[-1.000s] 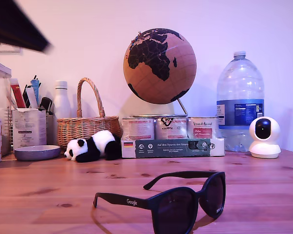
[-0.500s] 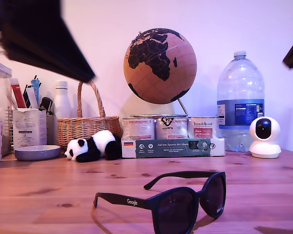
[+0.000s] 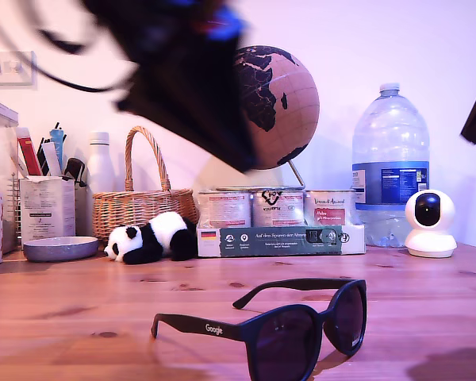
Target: Pick up the sunglasses and close them, then place them back on the table
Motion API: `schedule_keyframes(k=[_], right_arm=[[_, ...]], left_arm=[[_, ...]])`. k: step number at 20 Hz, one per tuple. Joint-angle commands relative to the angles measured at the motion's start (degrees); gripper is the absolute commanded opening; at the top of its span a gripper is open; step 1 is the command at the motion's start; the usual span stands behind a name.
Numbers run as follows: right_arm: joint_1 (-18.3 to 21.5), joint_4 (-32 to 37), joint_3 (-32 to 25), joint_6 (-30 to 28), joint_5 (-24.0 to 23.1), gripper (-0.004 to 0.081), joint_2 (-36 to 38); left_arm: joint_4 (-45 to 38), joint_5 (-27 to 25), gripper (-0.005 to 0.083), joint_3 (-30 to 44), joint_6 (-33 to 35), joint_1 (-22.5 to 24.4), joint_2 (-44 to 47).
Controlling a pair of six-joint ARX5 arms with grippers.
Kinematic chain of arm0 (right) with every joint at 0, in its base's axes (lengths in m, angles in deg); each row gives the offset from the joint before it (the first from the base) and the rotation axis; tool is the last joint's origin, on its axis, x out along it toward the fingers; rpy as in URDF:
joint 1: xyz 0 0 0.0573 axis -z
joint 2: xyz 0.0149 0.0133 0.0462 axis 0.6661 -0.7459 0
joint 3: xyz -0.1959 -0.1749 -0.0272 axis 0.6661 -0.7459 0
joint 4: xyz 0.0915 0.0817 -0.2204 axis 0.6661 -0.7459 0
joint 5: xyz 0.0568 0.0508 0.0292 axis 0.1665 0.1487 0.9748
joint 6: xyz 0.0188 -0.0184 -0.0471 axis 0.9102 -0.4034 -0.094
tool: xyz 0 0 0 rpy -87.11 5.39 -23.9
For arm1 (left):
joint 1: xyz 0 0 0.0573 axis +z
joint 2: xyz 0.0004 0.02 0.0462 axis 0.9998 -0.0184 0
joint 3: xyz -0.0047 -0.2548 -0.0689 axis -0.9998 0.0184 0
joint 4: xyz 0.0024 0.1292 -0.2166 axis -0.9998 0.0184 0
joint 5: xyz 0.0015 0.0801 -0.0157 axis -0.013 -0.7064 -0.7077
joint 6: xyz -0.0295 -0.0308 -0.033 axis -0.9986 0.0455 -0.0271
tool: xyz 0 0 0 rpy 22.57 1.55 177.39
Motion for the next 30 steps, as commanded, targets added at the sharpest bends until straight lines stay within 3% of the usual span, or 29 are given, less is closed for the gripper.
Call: schedule_keyframes(k=[1, 8, 11, 19, 30], right_arm=[[-0.2, -0.2, 0.2, -0.5, -1.3, -0.0013, -0.3], [-0.2, -0.4, 0.2, -1.8, -4.2, -0.0013, -0.3], [-0.2, -0.4, 0.2, -1.8, -4.2, -0.0013, -0.3], [-0.2, -0.2, 0.2, -3.3, -4.8, -0.0013, -0.3], [-0.2, 0.0, 0.3, -7.6, -9.7, -0.0013, -0.3]], left_arm=[[2.1, 0.0, 0.0273, -2.5, -0.2, -1.0, -5.1], [8.2, -5.7, 0.0283, -12.1, 0.3, -3.4, -16.4], [9.1, -5.9, 0.0369, -14.2, 0.3, -4.0, -19.7], [6.3, -6.0, 0.0373, -15.0, 0.2, -4.2, -23.9], [5.9, -6.0, 0.0372, -15.0, 0.2, -4.5, -28.4]])
